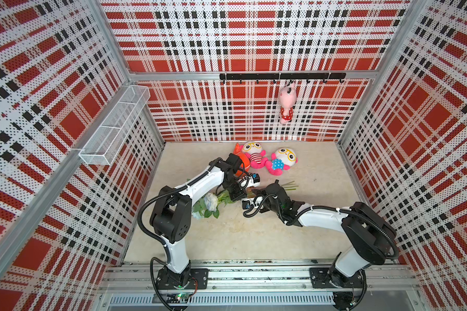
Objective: Wrap bouquets with tape
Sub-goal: Wrap the tape around the bouquet, then place the wrapped bouquet at the center of the board.
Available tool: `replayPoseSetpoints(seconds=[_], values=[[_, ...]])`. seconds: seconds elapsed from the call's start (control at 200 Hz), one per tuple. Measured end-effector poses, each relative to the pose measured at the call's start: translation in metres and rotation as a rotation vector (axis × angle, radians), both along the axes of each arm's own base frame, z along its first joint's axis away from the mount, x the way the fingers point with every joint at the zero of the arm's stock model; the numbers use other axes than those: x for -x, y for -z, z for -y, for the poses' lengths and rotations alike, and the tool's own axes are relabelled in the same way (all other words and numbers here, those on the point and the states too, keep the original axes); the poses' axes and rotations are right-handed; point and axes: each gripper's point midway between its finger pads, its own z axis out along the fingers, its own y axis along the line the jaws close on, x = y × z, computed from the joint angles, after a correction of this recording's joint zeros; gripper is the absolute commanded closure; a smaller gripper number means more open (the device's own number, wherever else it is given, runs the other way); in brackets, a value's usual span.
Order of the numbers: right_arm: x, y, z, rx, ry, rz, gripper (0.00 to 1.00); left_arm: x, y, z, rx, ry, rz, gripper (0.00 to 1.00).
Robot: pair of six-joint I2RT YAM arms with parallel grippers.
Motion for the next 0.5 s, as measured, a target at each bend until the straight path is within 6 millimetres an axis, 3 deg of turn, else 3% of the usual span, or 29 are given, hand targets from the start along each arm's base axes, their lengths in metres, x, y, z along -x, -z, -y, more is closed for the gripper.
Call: replayPoseSetpoints(seconds=[0.205, 0.316, 0.501], values=[[0.022, 0.021, 0.018, 0.025, 0.025, -0.167, 0.26, 0.015, 0.029, -0.001, -0.022, 0.024, -0.032, 1.0], [0.033, 0.021, 0.032, 0.019, 0.04, -0.231, 0.13, 0.019, 0.04, 0.001, -0.035, 0.032, -0.025, 0.98], [0.041, 0.005, 0.054, -0.039, 0.083, -0.285, 0.0, 0.023, 0.059, 0.001, -0.062, 0.043, -0.021, 0.9]])
